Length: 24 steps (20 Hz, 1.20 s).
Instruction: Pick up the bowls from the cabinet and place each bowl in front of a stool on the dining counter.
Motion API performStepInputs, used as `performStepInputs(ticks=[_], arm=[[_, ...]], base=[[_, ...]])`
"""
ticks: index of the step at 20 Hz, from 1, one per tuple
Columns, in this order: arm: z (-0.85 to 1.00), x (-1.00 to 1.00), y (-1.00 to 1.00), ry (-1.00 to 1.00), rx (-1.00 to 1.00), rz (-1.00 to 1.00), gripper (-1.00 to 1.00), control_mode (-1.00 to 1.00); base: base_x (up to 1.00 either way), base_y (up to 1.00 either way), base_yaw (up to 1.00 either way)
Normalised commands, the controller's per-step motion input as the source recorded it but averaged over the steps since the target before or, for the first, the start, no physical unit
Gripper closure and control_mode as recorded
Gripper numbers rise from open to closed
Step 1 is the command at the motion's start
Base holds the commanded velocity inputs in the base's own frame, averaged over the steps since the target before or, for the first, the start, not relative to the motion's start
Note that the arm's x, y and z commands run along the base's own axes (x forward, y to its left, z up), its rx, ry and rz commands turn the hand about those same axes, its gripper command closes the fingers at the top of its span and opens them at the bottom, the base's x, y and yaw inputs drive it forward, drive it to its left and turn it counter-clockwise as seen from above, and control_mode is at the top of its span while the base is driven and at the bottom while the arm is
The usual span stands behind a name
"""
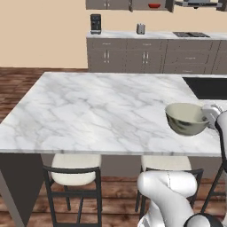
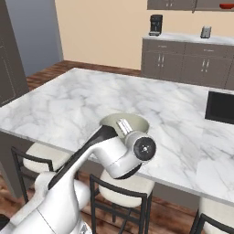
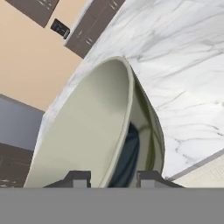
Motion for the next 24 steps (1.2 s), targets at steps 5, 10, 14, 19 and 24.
performStepInputs(ticks=[5, 10, 14, 19, 24], arm=[[-0.33, 0.32, -0.10, 0.01, 0.00, 0.00, 1.00, -1.00], [-0.40, 0.55, 0.00, 0.00, 0.00, 0.00, 1.00, -1.00], [-0.48, 0.52, 0.00, 0.00, 0.00, 0.00, 1.00, -1.00], [-0.50, 0.39, 0.00, 0.00, 0.00, 0.00, 1.00, -1.00], [-0.48, 0.31, 0.00, 0.00, 0.00, 0.00, 1.00, -1.00]], base=[[0.00, 0.00, 0.00], [0.00, 0.00, 0.00], [0.00, 0.00, 0.00], [0.00, 0.00, 0.00], [0.00, 0.00, 0.00]])
